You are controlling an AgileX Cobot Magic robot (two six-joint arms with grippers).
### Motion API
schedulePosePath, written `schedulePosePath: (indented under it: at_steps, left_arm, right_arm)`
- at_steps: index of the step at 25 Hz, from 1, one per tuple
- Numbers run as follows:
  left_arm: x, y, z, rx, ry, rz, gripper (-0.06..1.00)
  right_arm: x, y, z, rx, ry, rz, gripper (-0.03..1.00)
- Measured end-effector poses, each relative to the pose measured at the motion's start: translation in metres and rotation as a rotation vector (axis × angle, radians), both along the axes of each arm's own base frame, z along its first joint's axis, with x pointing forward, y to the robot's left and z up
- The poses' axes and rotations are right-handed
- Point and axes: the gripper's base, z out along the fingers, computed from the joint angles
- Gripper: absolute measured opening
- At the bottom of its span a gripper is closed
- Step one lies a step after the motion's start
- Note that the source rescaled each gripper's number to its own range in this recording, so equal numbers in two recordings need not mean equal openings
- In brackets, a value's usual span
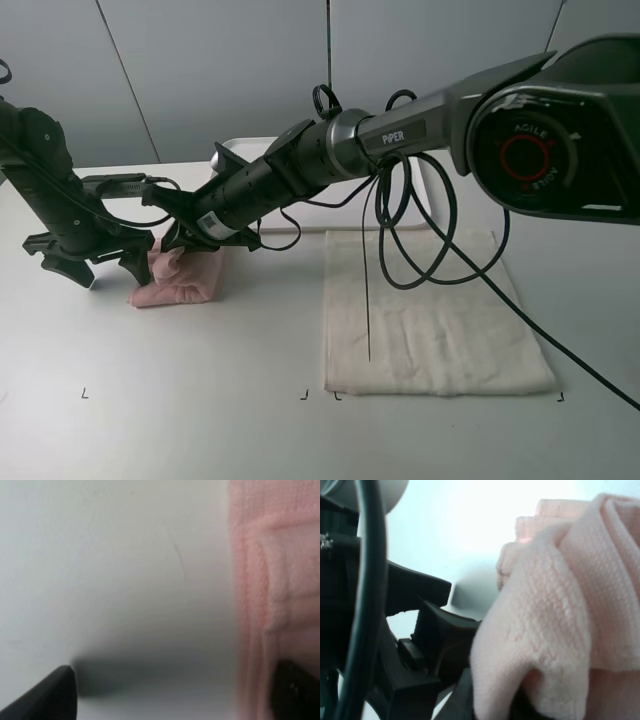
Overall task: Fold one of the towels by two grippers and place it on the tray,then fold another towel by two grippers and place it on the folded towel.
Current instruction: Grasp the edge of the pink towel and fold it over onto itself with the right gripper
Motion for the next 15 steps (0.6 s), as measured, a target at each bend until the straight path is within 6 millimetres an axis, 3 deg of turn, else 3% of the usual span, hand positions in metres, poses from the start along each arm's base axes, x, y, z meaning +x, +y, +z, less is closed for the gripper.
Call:
schedulePosePath:
  at_steps: [4,15]
  left_arm:
    - [0.006,-0.001,0.009,-0.003,0.004,-0.016,0.99]
    - [0.039,0.006,0.058,-0.057,-0.063,-0.01,0.99]
  right_arm:
    - [0.0,0.0,0.0,-0.002,-0.002,0.002,0.06]
    - [0.0,0.0,0.0,-0.004,-0.005,0.002,0.06]
